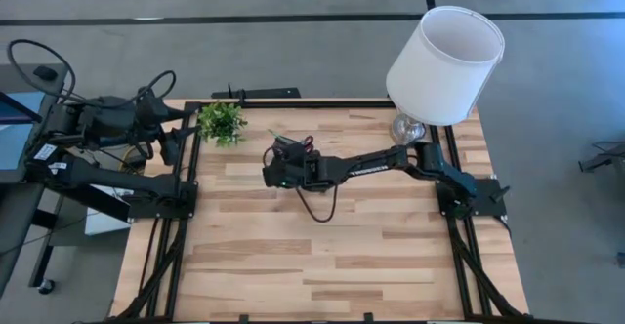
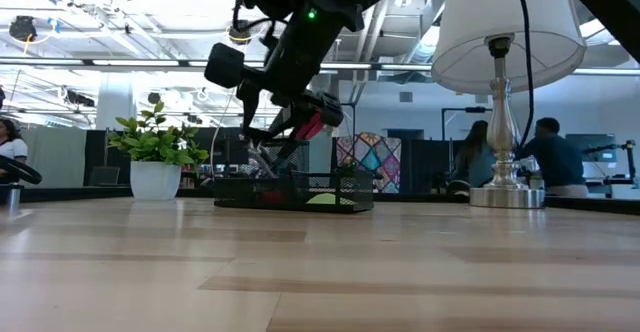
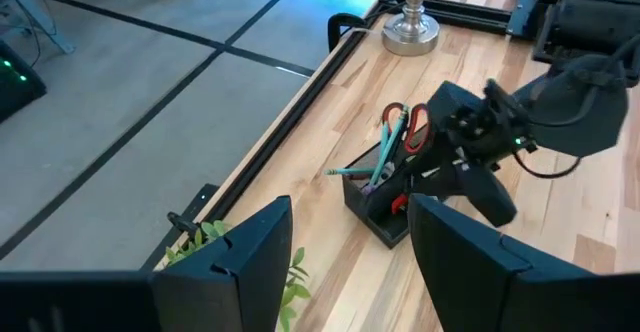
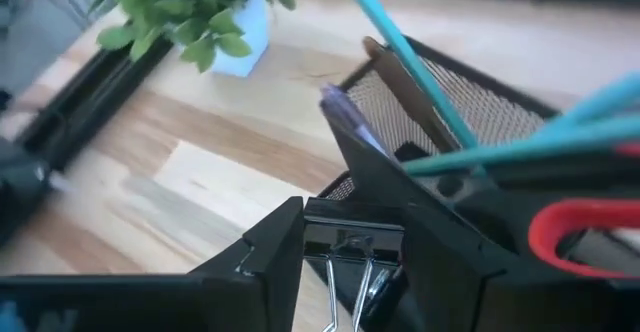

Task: Pick and place office supplies into organizer
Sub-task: Put the black binder clip into the black desk organizer, then return to Home Position

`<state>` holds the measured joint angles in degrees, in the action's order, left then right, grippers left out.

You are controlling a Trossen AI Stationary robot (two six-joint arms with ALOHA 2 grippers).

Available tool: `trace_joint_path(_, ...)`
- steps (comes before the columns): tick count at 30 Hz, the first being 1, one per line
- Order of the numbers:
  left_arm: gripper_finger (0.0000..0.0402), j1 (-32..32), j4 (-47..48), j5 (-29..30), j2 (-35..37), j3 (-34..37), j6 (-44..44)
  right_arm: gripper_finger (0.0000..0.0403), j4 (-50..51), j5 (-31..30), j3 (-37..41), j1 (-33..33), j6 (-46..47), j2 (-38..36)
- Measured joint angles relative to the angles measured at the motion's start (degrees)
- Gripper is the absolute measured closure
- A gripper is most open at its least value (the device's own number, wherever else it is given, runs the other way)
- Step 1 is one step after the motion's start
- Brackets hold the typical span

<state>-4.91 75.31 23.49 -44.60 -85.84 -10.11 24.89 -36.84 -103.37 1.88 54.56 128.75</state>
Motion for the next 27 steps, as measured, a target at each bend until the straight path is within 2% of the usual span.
trace_joint_path(7,0.0205,0.0,1.52,0.07,0.0,0.0,-0.9,0.0243,-0.71,-0.74,0.02,1.11,-23.11,0.0)
trace_joint_path(10,0.0205,0.0,2.87,0.11,0.0,0.0,-2.54,0.0245,-0.71,-0.55,0.02,1.07,-29.87,0.0)
trace_joint_path(17,0.0205,0.0,5.9,0.13,0.0,0.0,-5.54,0.0253,-0.37,1.18,0.02,-1.62,-31.69,-0.04)
trace_joint_path(21,0.0205,0.0,6.37,0.13,0.0,0.0,-5.88,0.024,0.59,7.32,-0.08,-3.23,-31.81,-0.4)
trace_joint_path(27,0.0205,-0.01,6.36,0.11,0.01,0.0,-7.98,0.0223,5.47,8.27,0.06,-3.91,-31.0,-0.04)
